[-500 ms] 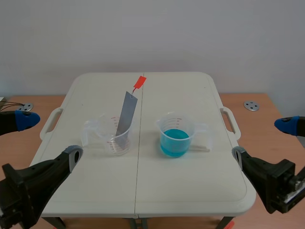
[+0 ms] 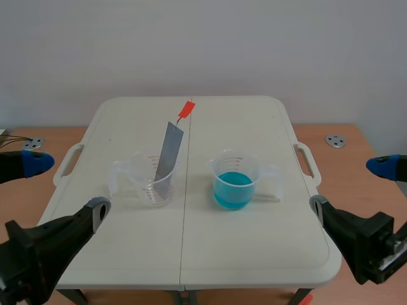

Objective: Hold the metal plate by the orange handle, dip it into the blue solution, take it out and point at it, then put the plate back in the beaker on the left.
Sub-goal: 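Lift the metal plate out of the left beaker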

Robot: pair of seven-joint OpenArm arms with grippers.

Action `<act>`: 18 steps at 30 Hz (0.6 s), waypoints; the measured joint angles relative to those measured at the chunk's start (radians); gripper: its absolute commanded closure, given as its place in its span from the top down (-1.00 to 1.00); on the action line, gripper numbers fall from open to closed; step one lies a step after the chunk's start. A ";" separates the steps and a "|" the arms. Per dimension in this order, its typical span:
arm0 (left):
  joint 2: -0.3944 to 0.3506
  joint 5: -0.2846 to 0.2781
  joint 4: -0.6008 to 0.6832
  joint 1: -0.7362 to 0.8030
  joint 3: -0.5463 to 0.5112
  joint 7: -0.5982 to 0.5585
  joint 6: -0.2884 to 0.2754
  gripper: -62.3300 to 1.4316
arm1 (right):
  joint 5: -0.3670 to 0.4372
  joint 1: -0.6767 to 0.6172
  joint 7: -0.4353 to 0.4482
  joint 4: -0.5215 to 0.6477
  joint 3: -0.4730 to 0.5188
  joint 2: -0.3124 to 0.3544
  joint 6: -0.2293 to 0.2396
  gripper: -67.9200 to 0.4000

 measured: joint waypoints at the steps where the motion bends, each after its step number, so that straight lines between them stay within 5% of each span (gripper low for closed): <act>1: 0.000 0.001 0.000 0.000 0.000 0.017 0.003 0.04 | 0.000 0.000 0.000 0.000 0.000 0.000 0.000 0.74; 3: 0.000 0.003 0.000 0.000 0.000 0.043 0.002 -0.98 | 0.000 0.000 0.000 0.000 0.000 0.000 0.000 0.74; 14: 0.000 0.000 0.000 0.001 0.000 0.049 0.005 -0.89 | 0.015 0.058 -0.012 0.000 0.000 0.000 0.012 0.74; 18: -0.002 0.001 0.000 0.055 0.000 0.021 0.069 -0.89 | 0.019 0.099 -0.051 0.000 -0.025 0.000 0.015 0.74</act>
